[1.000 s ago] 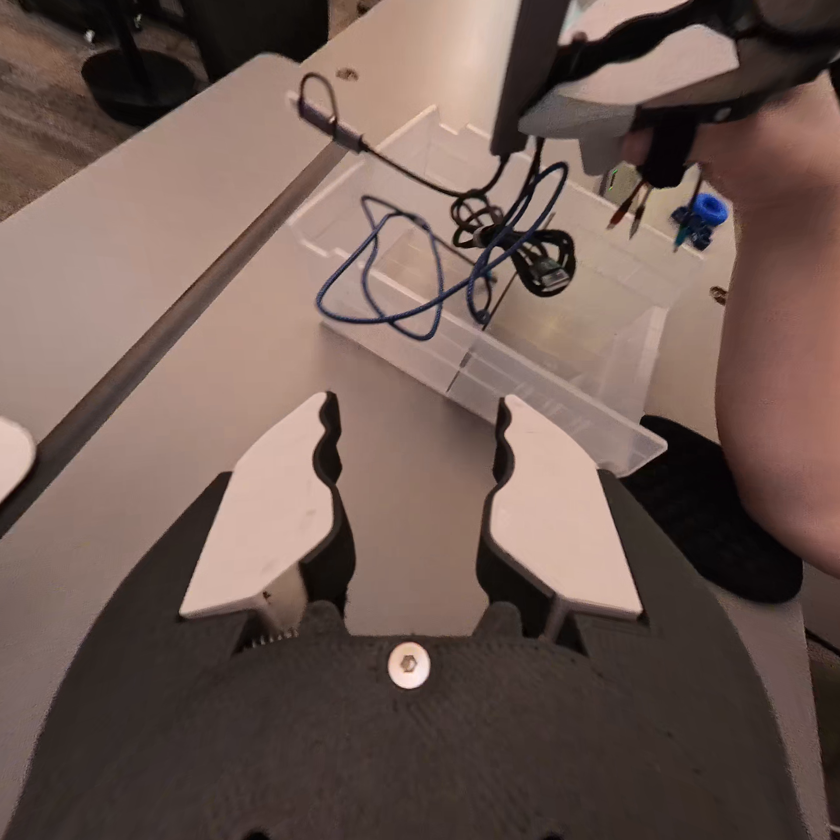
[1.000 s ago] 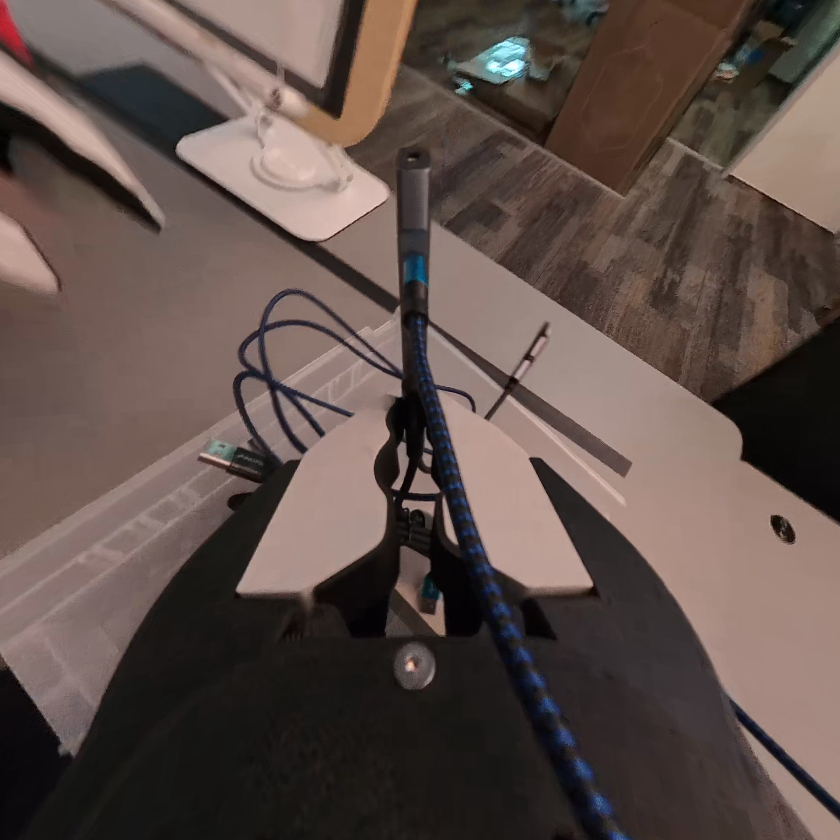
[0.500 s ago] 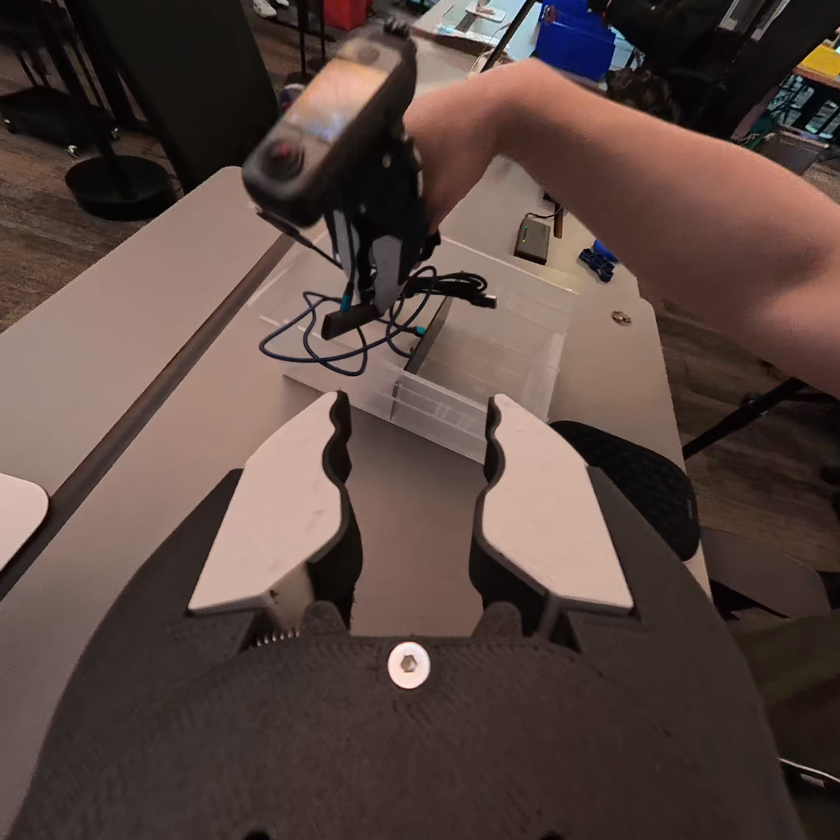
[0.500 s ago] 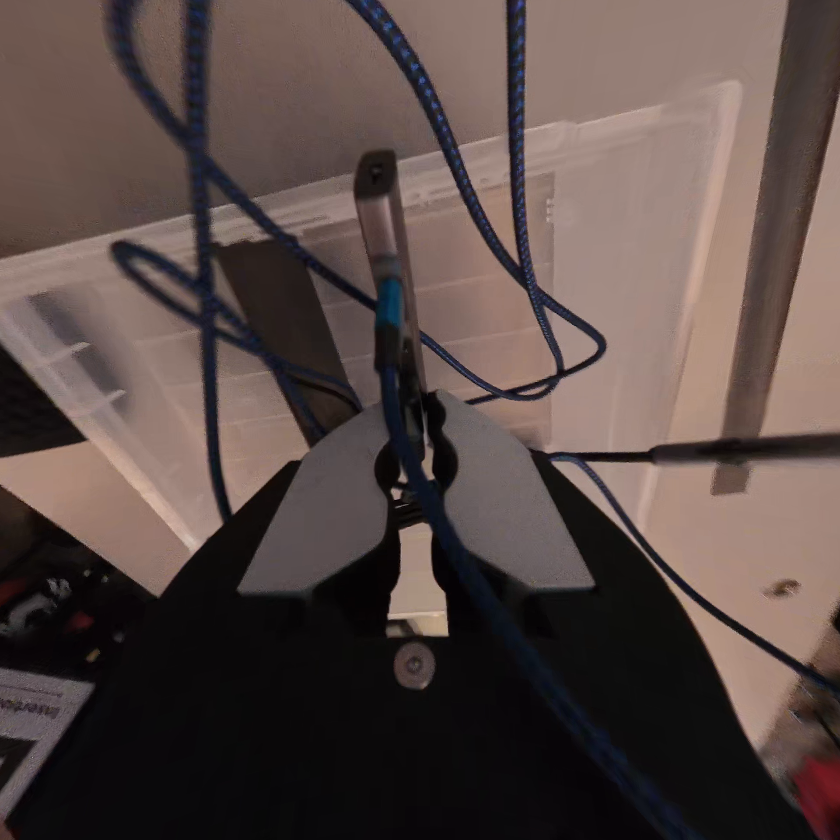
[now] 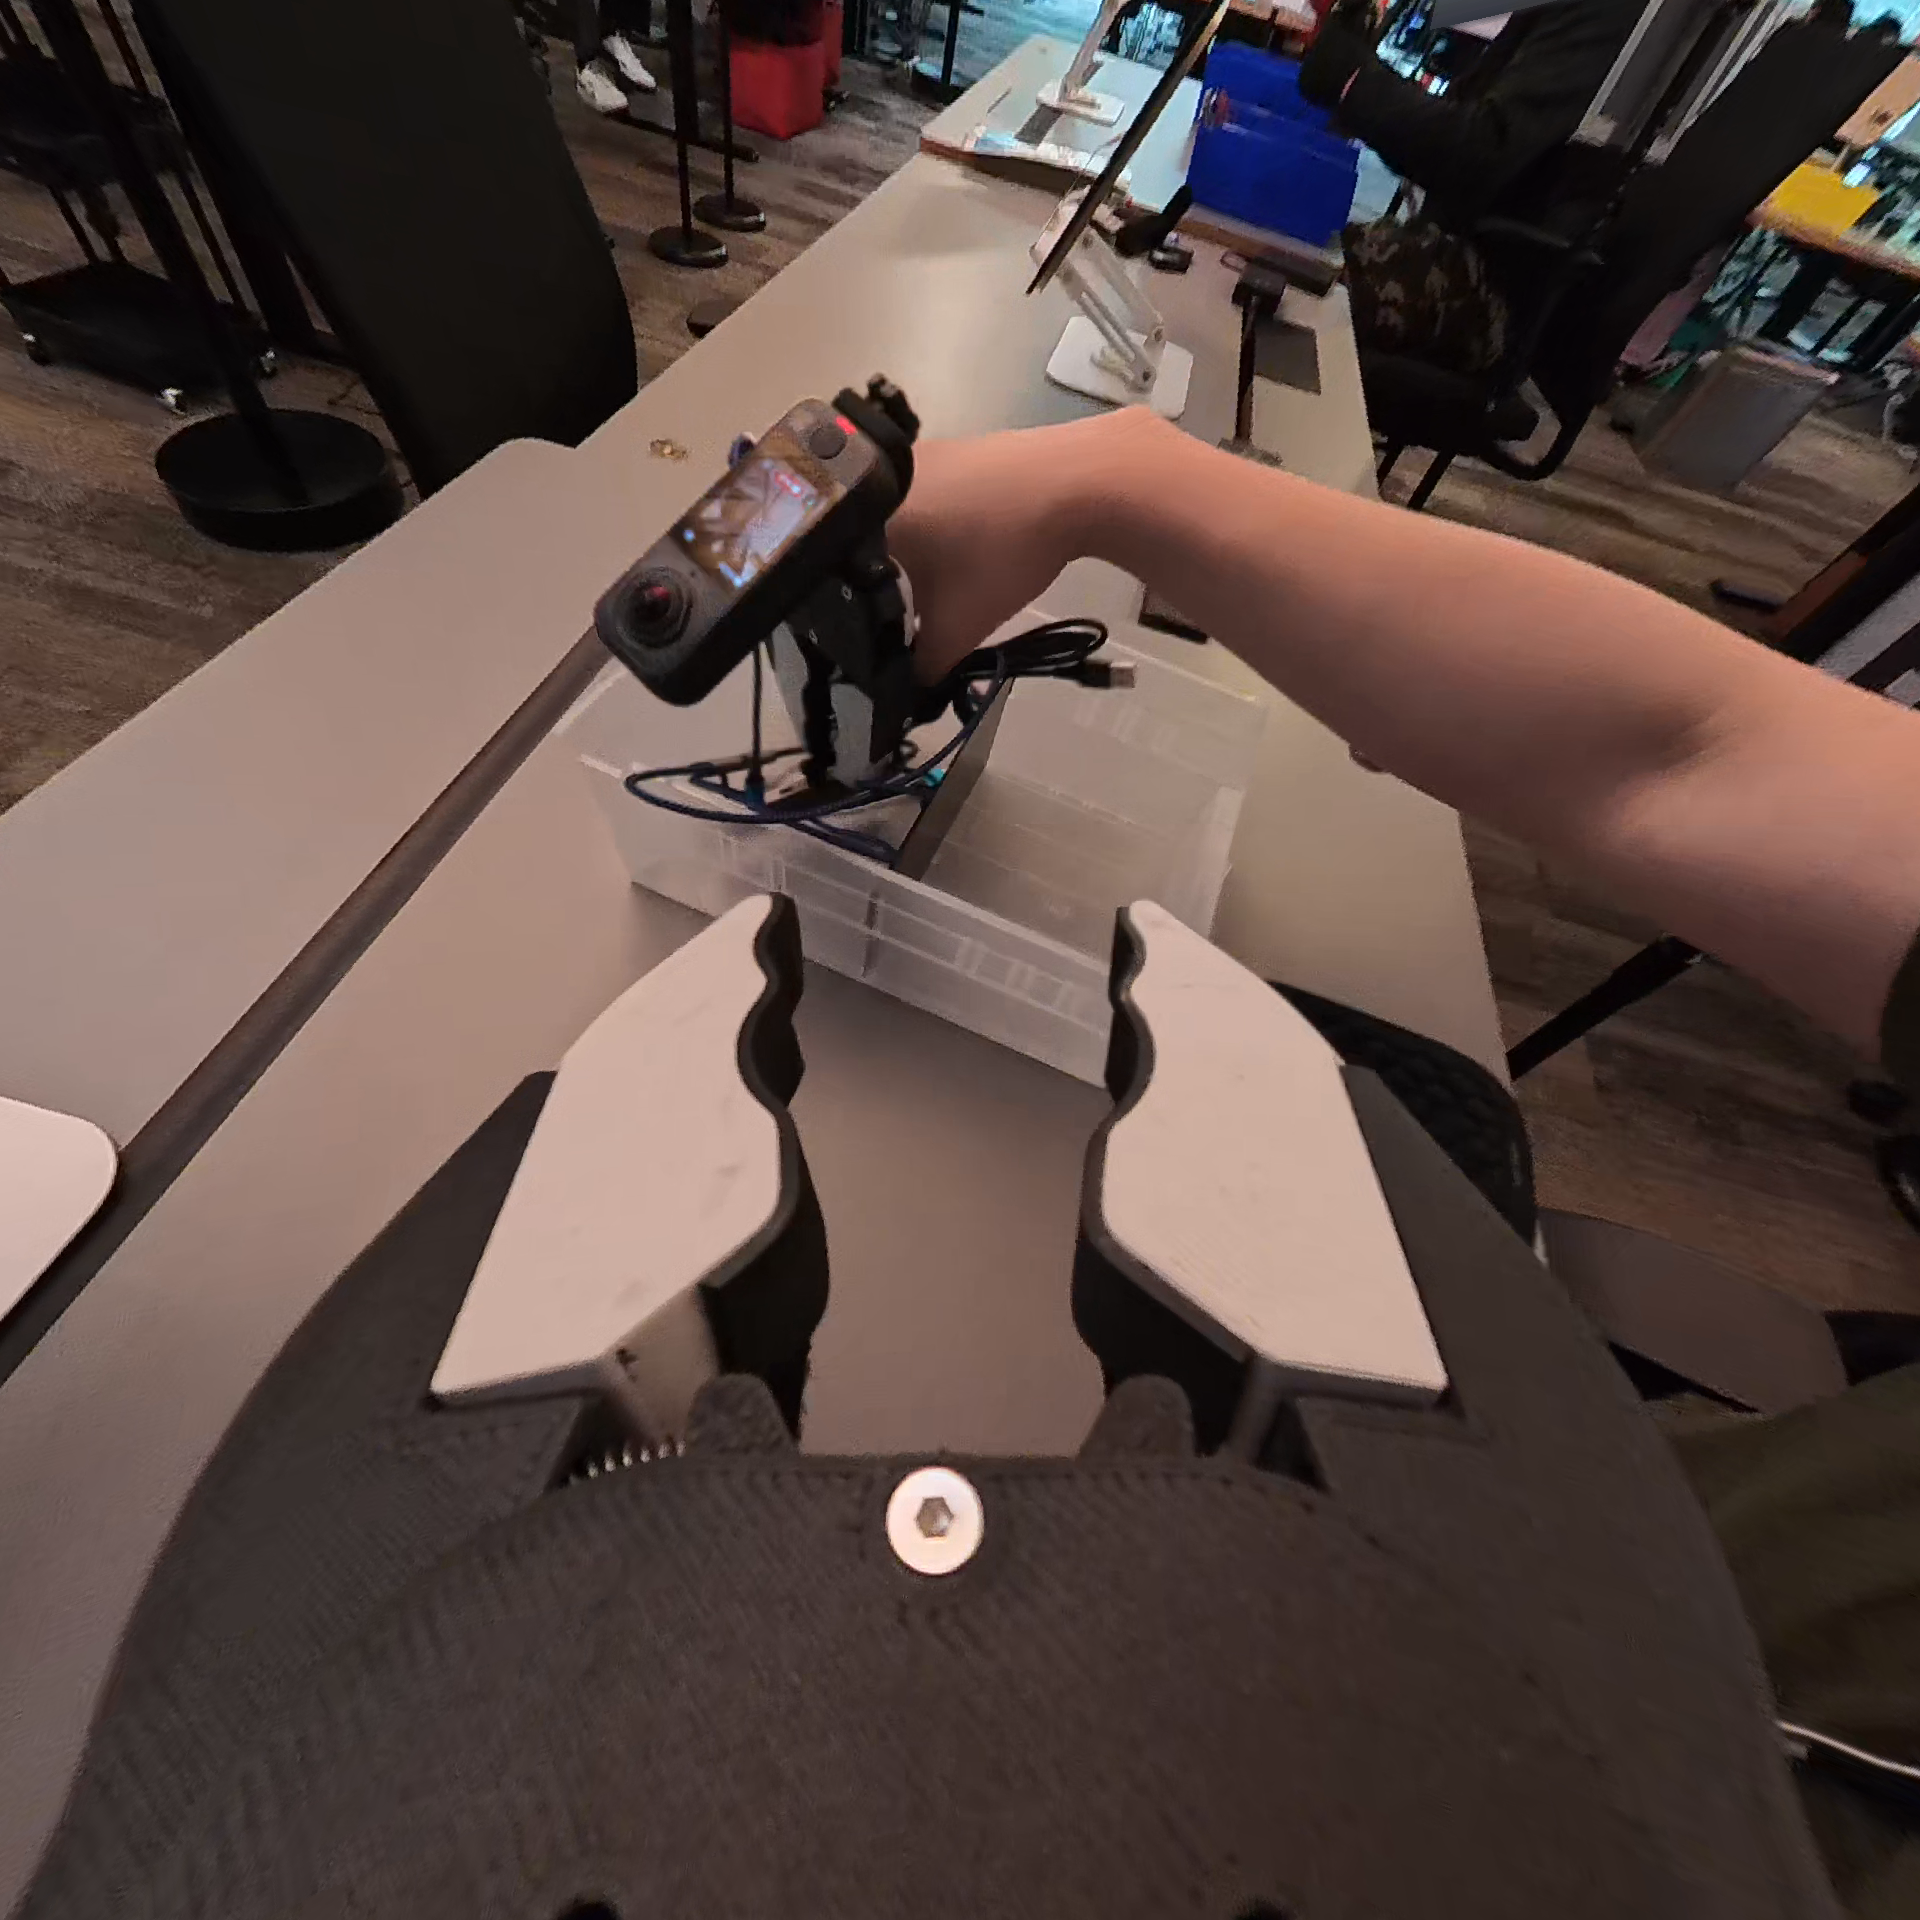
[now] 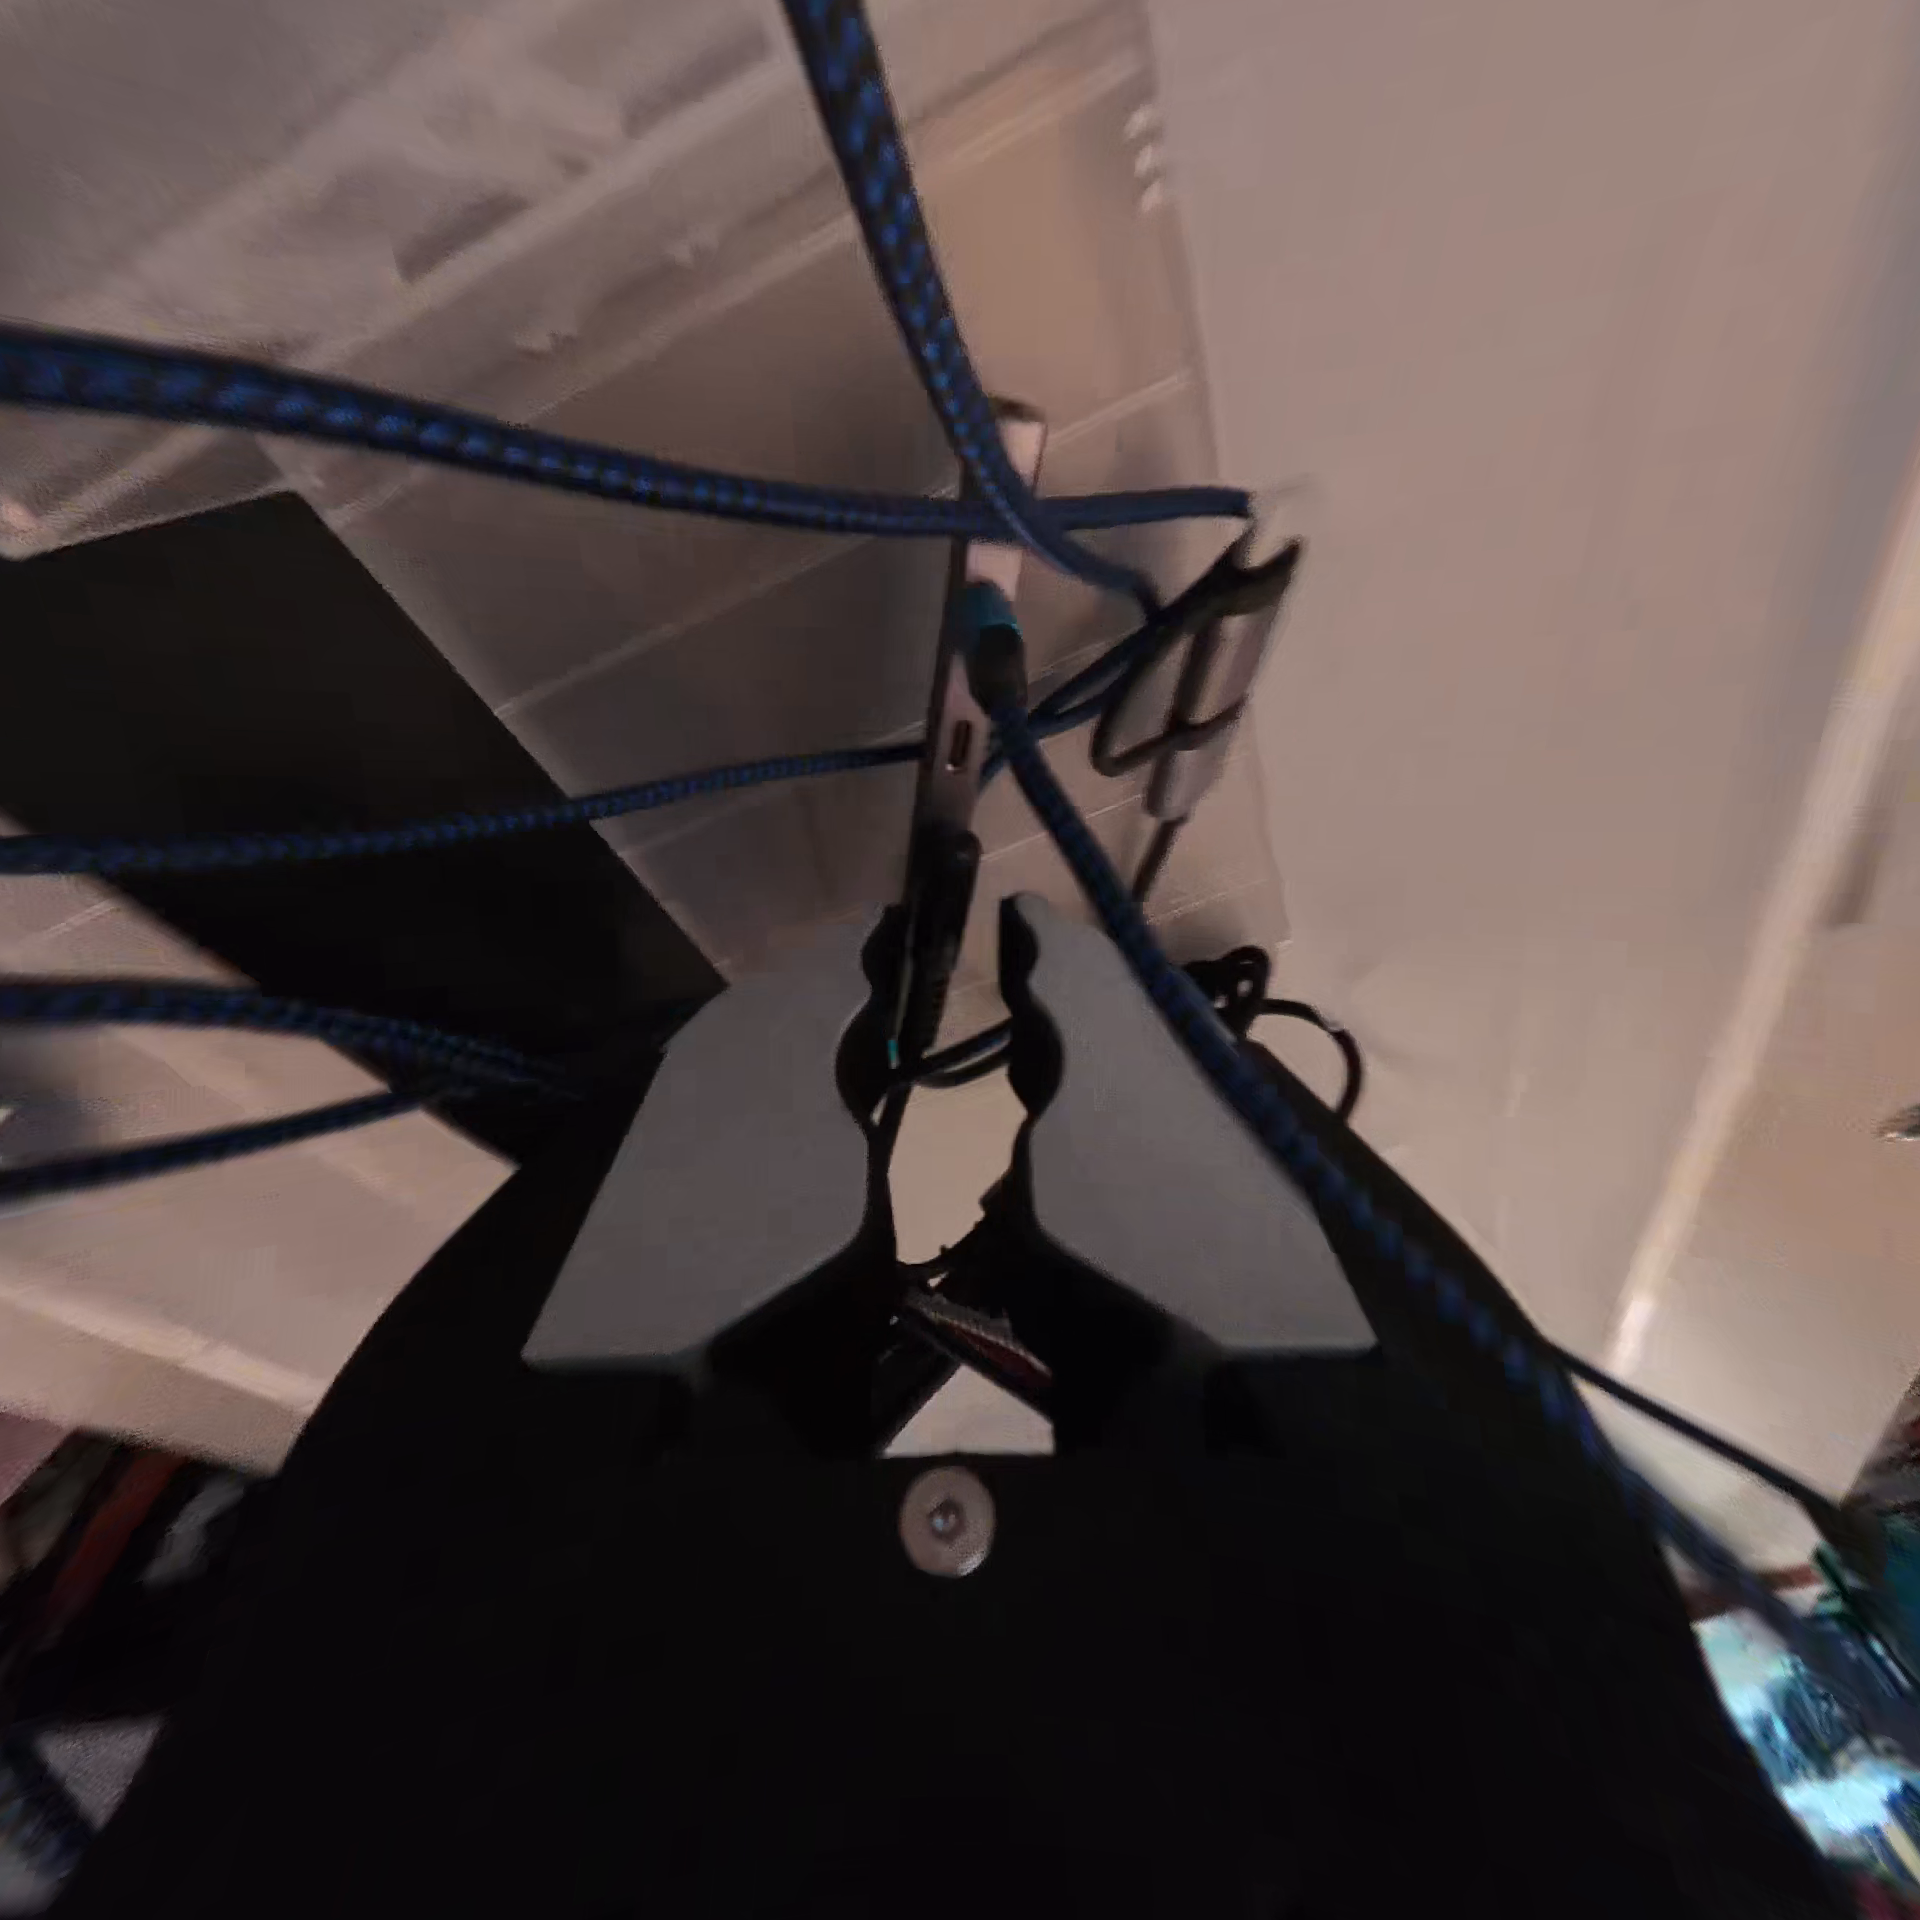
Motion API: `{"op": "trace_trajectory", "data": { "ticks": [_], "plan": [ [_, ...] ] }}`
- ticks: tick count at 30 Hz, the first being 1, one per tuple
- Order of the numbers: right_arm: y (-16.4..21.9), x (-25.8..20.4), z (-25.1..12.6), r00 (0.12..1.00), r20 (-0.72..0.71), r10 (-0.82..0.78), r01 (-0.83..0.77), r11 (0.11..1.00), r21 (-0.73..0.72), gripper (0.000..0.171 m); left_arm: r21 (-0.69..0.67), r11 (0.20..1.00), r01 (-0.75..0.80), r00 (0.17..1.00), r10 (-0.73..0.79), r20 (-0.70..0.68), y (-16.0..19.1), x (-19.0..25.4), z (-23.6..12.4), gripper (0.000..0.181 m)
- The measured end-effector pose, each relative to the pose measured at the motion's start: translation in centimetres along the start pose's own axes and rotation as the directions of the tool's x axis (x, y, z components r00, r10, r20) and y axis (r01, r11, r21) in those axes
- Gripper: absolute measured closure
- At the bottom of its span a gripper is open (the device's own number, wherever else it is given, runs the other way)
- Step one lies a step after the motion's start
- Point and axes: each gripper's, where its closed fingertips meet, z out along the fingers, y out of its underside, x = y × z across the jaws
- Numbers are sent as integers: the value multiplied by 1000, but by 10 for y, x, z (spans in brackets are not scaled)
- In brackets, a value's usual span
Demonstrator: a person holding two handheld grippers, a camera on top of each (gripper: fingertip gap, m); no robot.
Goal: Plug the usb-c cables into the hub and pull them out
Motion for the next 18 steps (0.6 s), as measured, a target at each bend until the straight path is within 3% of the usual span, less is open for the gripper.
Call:
{"op": "trace_trajectory", "data": {
  "ticks": [9, 13, 15, 18],
  "plan": [
    [24, 15, -78, 975, -219, 38, -2, 987, 162, 139, 31, 1000, 1, 1000, -2, 26, -6, 4, -21, 122],
    [43, 4, -127, 946, -278, 168, -59, 930, 362, 138, 33, 999, -12, 999, 10, 50, -8, 8, -34, 121],
    [50, -6, -154, 915, -262, 307, -122, 829, 546, 134, 45, 999, -25, 995, 21, 96, -11, 7, -44, 120],
    [41, -38, -210, 887, -161, 433, -82, 490, 868, 127, 94, 995, -42, 986, 26, 165, -18, 7, -66, 119]
  ]
}}
